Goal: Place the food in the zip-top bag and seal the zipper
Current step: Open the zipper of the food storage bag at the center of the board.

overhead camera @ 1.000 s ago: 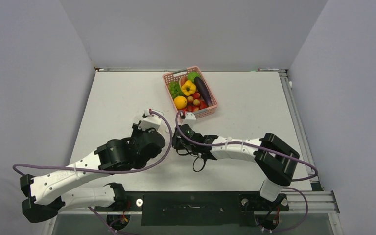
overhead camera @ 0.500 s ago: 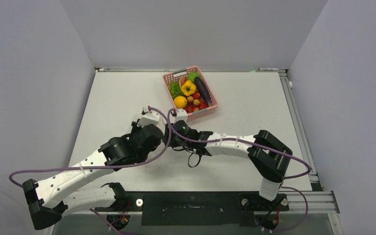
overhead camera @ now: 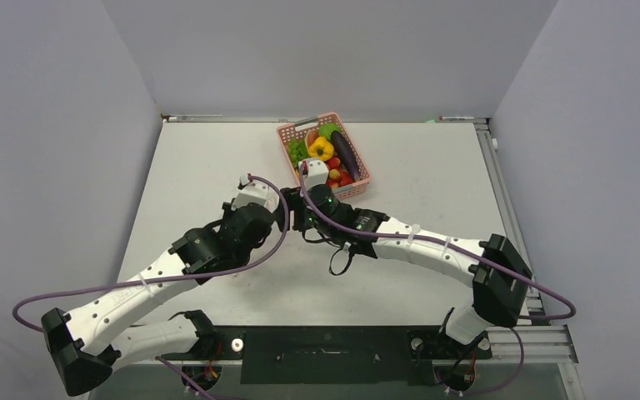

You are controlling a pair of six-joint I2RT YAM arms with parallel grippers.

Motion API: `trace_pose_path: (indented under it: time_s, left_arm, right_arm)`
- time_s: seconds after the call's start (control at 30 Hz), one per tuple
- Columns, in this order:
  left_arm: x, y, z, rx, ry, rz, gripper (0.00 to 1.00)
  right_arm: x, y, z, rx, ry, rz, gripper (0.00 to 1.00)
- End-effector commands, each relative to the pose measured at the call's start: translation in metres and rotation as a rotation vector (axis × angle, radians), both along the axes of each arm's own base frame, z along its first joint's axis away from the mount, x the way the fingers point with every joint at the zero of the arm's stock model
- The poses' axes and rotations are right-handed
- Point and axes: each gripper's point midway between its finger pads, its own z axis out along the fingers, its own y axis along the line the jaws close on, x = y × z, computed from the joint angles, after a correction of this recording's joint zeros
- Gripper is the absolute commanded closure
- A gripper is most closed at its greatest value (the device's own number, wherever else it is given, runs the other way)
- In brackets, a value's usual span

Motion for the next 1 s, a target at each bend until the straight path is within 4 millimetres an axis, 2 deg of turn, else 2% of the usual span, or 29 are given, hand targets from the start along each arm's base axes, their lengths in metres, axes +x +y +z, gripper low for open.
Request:
trace_pose_path:
  time_s: [0.0,0.17,0.43,0.73,0.97]
  left_arm:
    - [0.004,-0.003,0.006,-0.053,-0.027,0.005,1.00]
    - [0.004,0.003,0.008,-0.066,-0.038,0.022,1.00]
    - [0.004,0.005,0.011,-0.086,-0.048,0.029,1.00]
    - [0.003,0.005,0.011,-0.114,-0.048,0.024,1.00]
    - [0.003,0.008,0.015,-0.128,-0.061,0.028,1.00]
  right_arm:
    - [0.021,-0.028,0.047,-0.039,-0.124,-0.104,0.38]
    - [0.036,-0.048,0.060,-0.094,-0.171,-0.173,0.38]
    - [0.075,-0.059,0.065,-0.153,-0.200,-0.192,0.39]
    - [0.115,-0.037,0.051,-0.194,-0.186,-0.111,0.39]
    - [0.147,-0.021,0.029,-0.245,-0.173,-0.103,0.40]
